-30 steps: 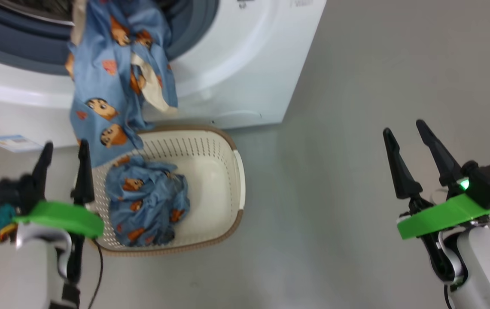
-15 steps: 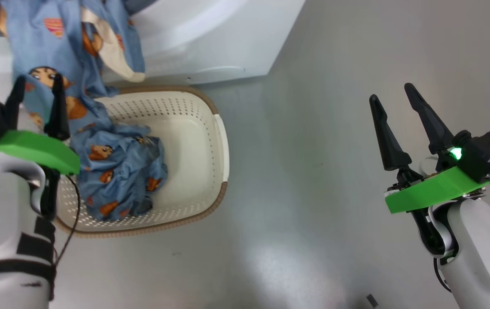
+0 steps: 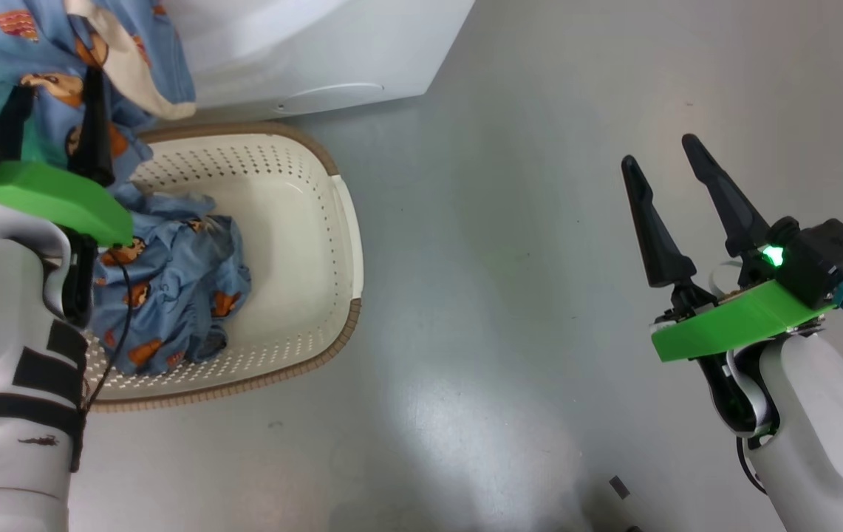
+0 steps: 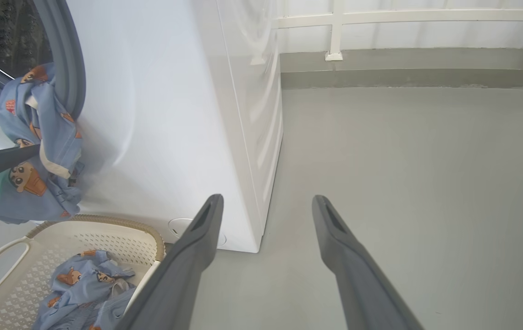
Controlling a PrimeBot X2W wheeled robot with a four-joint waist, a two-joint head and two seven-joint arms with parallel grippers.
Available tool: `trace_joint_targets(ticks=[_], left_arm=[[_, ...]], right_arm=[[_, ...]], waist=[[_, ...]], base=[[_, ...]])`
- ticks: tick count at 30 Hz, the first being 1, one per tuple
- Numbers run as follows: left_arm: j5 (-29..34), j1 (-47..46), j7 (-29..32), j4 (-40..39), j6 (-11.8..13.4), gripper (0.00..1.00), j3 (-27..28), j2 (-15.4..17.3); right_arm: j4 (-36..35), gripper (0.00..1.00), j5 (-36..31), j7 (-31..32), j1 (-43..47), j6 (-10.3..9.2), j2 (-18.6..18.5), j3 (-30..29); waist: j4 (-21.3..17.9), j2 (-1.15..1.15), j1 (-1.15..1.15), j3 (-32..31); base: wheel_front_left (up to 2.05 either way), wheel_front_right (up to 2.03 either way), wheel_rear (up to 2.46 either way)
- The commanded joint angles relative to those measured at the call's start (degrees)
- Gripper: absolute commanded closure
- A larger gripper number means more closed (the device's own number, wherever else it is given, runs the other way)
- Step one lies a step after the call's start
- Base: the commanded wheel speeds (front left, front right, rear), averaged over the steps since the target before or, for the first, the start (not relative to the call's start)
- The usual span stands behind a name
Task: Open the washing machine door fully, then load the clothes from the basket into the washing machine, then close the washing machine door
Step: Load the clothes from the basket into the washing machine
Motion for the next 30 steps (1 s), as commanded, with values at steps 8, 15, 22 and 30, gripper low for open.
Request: trace_joint_targets(ticks=[8, 15, 22, 30], left_arm=[[-4.4, -2.3, -0.4, -0.8, -0.1, 0.0, -1.7, 4.1], [-5.8, -4.2, -0.4, 0.4, -0.1, 0.59, -2.5, 5.5], [-6.7, -4.0, -0.4, -0.3, -0.1, 1.0, -3.5, 5.1], [-8.5, -0.3, -0.4, -5.4, -0.1, 1.0, -3.3, 3.7]], right_arm=[[-1.3, 0.0, -0.2, -0.5, -0.3, 0.25, 0.4, 1.6], [-1.2, 0.01, -0.1, -0.5, -0.5, 0.25, 0.6, 2.1], [-1.2, 0.01, -0.1, -0.5, -0.4, 0.25, 0.7, 1.6], [-1.3, 0.01, -0.3, -0.5, -0.2, 0.25, 0.8, 0.8]], waist=[[-1.0, 0.0, 0.0, 0.7], [-1.8, 0.0, 0.0, 0.7], [-1.6, 0.0, 0.0, 0.6], [-0.2, 0.0, 0.0, -0.4]], base=[[0.0, 0.0, 0.0], [0.0, 0.0, 0.0], [0.0, 0.0, 0.0], [0.0, 0.0, 0.0]])
